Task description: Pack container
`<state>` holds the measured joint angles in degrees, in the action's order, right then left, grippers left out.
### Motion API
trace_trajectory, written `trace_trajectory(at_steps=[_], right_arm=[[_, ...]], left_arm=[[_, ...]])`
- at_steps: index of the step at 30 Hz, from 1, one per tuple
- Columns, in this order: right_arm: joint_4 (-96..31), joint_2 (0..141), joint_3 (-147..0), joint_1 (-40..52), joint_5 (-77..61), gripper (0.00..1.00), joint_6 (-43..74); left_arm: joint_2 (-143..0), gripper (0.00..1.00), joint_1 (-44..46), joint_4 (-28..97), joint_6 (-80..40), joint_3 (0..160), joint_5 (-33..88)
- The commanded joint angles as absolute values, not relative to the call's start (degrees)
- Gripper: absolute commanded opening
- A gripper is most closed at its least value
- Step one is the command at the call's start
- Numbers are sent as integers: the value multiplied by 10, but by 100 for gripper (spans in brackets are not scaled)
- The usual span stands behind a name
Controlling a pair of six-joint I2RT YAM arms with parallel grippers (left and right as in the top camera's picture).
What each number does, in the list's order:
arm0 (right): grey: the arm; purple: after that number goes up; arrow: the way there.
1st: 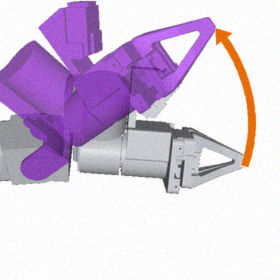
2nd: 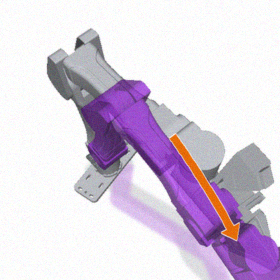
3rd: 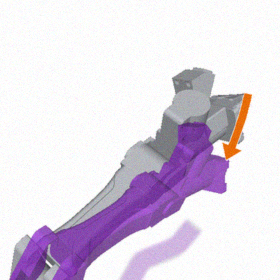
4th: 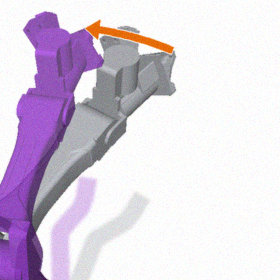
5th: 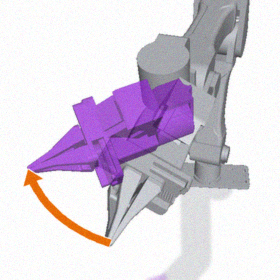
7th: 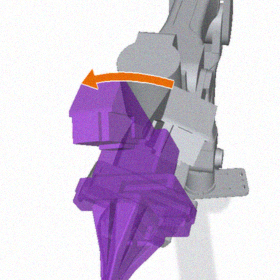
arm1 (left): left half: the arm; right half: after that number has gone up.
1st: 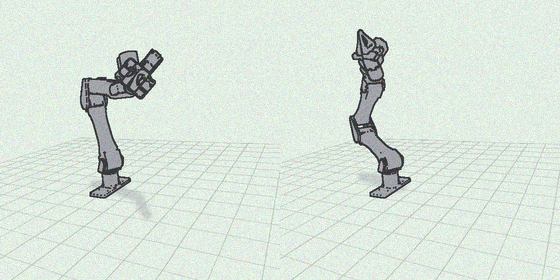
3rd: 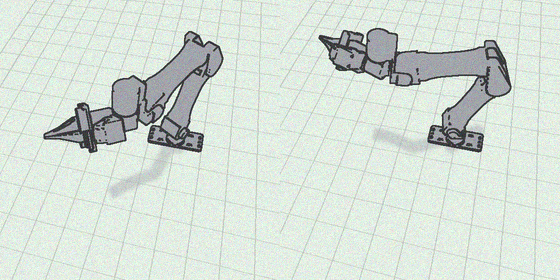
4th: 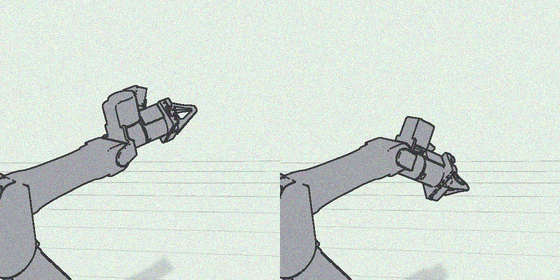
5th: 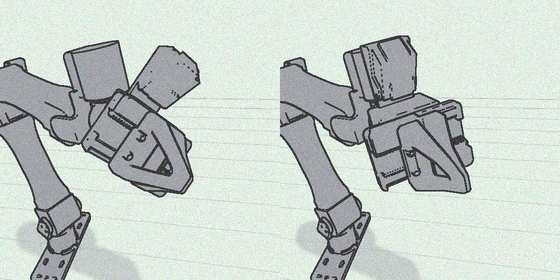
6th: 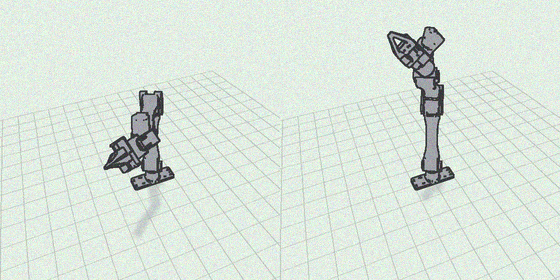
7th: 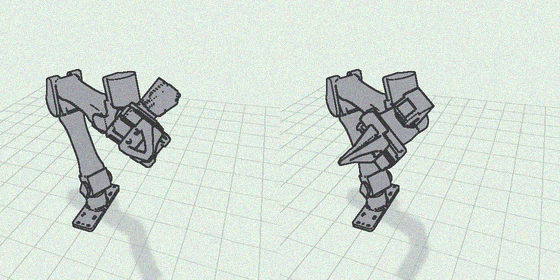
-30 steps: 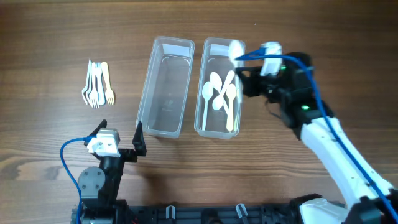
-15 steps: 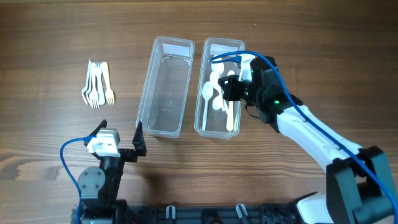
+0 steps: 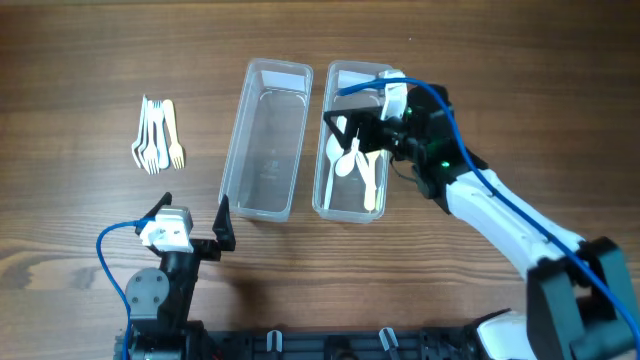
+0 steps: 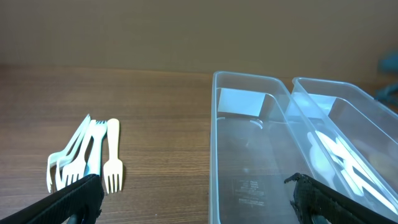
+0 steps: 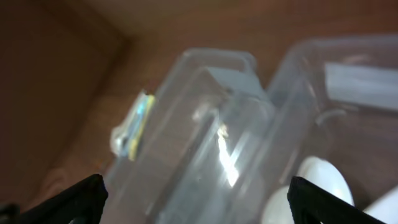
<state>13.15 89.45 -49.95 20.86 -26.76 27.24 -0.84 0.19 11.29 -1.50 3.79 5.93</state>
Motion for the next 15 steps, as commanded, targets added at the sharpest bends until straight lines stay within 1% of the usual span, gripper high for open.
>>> trace_trajectory(at_steps=[1, 2, 3, 5, 11, 15], right_arm=[[150, 805, -500, 199, -296, 95, 285], [141, 780, -500, 191, -282, 95, 285], [132, 766, -500, 184, -270, 100, 286], [91, 727, -500, 162, -232, 100, 287], [-89, 630, -500, 82, -59, 99, 284], [-152, 610, -500, 57, 20, 100, 285]], left_arm=[[-7, 100, -2, 111, -4, 34, 66], [-7, 100, -2, 111, -4, 34, 66], [-7, 100, -2, 111, -4, 34, 66], [-7, 100, -2, 111, -4, 34, 66], [-7, 100, -2, 111, -4, 34, 66], [-7, 100, -2, 111, -4, 34, 66]])
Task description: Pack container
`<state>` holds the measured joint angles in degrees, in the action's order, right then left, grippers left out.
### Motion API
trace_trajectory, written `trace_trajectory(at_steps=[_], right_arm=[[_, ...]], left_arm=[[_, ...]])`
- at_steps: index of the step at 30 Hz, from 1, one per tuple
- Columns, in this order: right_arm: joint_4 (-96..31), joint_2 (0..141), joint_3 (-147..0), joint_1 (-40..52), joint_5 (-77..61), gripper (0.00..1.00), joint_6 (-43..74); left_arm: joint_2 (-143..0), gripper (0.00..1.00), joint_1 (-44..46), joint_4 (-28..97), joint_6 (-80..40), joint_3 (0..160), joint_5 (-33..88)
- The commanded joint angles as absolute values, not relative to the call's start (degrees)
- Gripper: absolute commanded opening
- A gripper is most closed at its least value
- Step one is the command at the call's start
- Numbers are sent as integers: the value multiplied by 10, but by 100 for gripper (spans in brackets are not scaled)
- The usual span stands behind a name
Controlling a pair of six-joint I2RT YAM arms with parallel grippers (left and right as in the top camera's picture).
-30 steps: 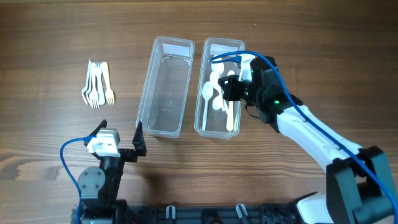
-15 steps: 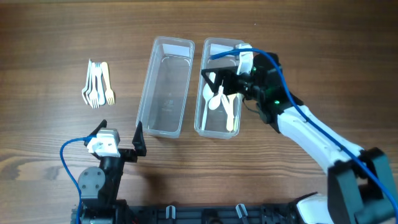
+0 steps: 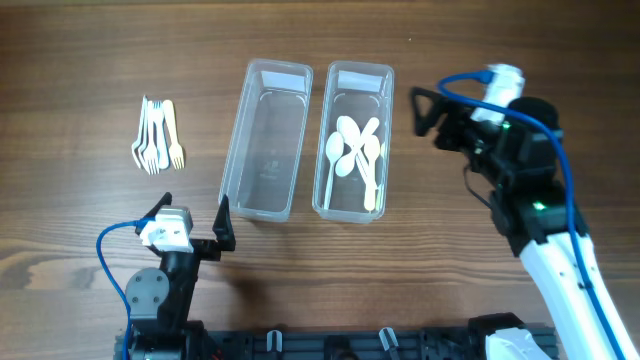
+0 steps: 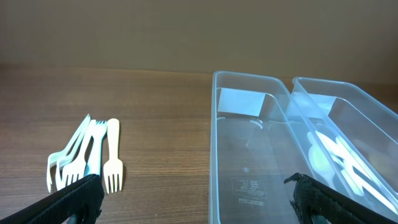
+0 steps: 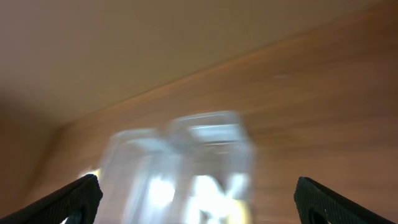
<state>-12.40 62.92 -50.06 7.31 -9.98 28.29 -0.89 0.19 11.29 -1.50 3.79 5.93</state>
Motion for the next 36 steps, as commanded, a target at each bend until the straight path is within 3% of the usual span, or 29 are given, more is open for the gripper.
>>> trace_trajectory(at_steps=[1, 13, 19, 24, 29, 36], right_arm=[[-165, 610, -500, 55, 35, 100, 285], [-208, 658, -500, 55, 47, 100, 286], [-208, 698, -500, 55, 47, 100, 286], [-208, 727, -500, 55, 47, 100, 286], [-208, 753, -500, 55, 47, 99, 286], [-208, 777, -500, 55, 47, 100, 286]], left_arm=[[-7, 100, -2, 111, -4, 34, 66], [-7, 100, -2, 109, -4, 34, 70], [-10, 100, -2, 82, -46, 56, 168], [-71, 100, -2, 145, -50, 176, 104], [-224, 100, -2, 258, -47, 373, 37], [-419, 100, -2, 365, -50, 579, 100]])
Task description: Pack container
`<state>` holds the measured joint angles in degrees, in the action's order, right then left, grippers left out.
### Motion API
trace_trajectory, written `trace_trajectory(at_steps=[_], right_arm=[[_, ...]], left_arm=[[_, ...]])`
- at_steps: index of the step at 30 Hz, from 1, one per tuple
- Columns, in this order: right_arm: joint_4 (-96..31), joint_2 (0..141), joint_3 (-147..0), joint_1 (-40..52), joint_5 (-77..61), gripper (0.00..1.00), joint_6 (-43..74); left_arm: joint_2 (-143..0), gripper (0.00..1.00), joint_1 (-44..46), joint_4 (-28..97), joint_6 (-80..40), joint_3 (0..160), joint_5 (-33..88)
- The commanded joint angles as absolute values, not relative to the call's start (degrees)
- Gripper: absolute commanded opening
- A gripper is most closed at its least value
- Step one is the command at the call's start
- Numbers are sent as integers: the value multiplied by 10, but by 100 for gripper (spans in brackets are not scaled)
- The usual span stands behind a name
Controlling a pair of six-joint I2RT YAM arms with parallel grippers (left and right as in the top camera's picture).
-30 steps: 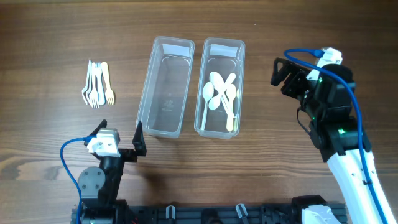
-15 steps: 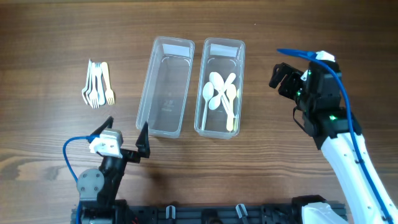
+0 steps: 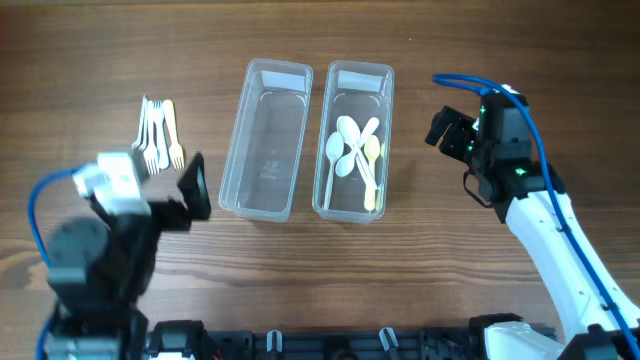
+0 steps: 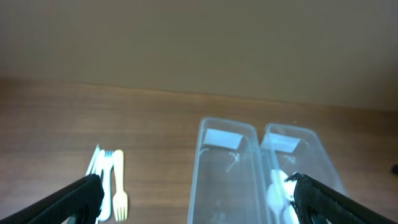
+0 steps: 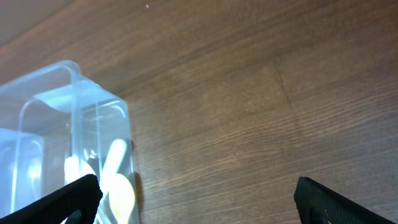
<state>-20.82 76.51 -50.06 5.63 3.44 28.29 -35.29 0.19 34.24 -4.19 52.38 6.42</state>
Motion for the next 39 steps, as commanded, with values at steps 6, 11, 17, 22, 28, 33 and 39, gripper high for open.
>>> trace_trajectory(at_steps=[6, 11, 17, 22, 28, 33, 39], right_arm=[[-206, 778, -500, 55, 47, 100, 286], [-206, 778, -500, 55, 47, 100, 286], [-206, 778, -500, 55, 47, 100, 286], [-206, 778, -500, 55, 47, 100, 286], [-206, 778, -500, 55, 47, 100, 286], [-206, 778, -500, 55, 47, 100, 286], [-206, 778, -500, 55, 47, 100, 286]], left_arm=[[-492, 75, -2, 414, -20, 581, 86], [-579, 36, -2, 440, -40, 581, 14], [-743, 100, -2, 420, -95, 581, 14], [-857, 100, -14, 398, -96, 581, 5], [-885, 99, -41, 377, -104, 581, 6], [-885, 84, -54, 391, -112, 581, 36], [-885, 84, -51, 439, -155, 581, 70]])
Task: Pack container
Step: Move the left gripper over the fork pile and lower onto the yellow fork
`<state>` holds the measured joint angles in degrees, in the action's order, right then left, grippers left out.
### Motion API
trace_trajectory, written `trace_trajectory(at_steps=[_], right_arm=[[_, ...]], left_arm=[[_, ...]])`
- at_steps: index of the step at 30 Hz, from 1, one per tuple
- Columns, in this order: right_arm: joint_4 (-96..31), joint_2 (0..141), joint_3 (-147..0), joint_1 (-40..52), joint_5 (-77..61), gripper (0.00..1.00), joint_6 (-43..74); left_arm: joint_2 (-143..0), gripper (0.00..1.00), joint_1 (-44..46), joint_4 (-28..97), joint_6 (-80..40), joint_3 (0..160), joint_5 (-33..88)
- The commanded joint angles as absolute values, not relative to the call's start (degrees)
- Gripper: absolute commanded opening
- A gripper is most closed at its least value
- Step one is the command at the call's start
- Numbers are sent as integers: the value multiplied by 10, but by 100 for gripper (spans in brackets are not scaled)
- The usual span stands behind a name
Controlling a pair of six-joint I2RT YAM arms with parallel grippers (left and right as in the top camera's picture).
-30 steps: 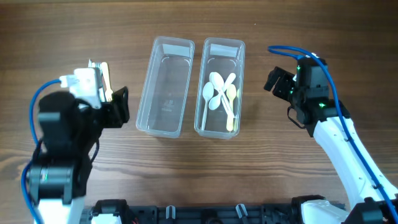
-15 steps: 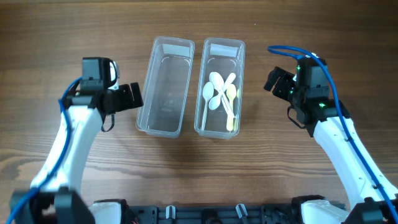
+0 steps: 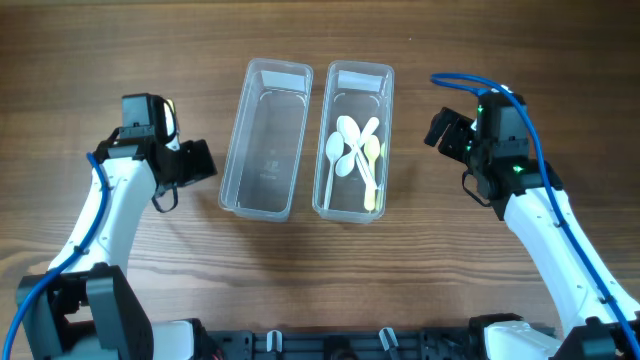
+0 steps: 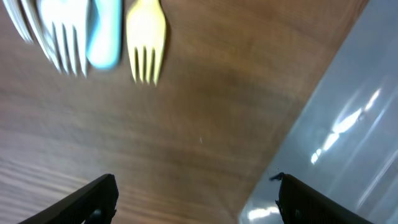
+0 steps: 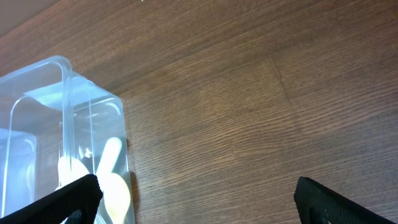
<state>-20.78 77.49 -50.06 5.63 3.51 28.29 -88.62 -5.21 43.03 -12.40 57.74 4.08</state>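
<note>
Two clear plastic containers stand side by side. The left one (image 3: 240, 130) is empty; the right one (image 3: 386, 130) holds several white and cream spoons (image 3: 355, 150). In the left wrist view, a few plastic forks (image 4: 146, 43), white, blue and yellow, lie on the table just ahead of my open left gripper (image 4: 196, 199), which hangs low beside the empty container (image 4: 336, 124). In the overhead view the left gripper (image 3: 193, 162) and its wrist cover the forks. My right gripper (image 3: 440, 130) is open over bare wood, right of the spoon container (image 5: 62, 143).
A wooden table (image 3: 500, 60) carries everything. Blue cables run along both arms.
My left arm has gone from the front left of the table to the fork pile and now hangs low beside the empty container. The right arm has barely moved.
At first my right gripper was open over the spoon container while the left arm rested at the front edge. Then the right arm stood back to the right, with the spoons in the container. The left arm then rose, and now it is by the forks.
</note>
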Motion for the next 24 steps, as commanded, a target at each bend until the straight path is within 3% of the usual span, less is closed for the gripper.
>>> trace_trajectory(at_steps=[1, 13, 24], right_arm=[[-206, 778, -500, 55, 47, 100, 286], [-206, 778, -500, 55, 47, 100, 286], [-206, 779, -500, 55, 47, 100, 286]], left_arm=[[-885, 84, -51, 444, -155, 581, 75], [-885, 80, -46, 475, -155, 581, 207], [-885, 79, 14, 474, -157, 581, 215]])
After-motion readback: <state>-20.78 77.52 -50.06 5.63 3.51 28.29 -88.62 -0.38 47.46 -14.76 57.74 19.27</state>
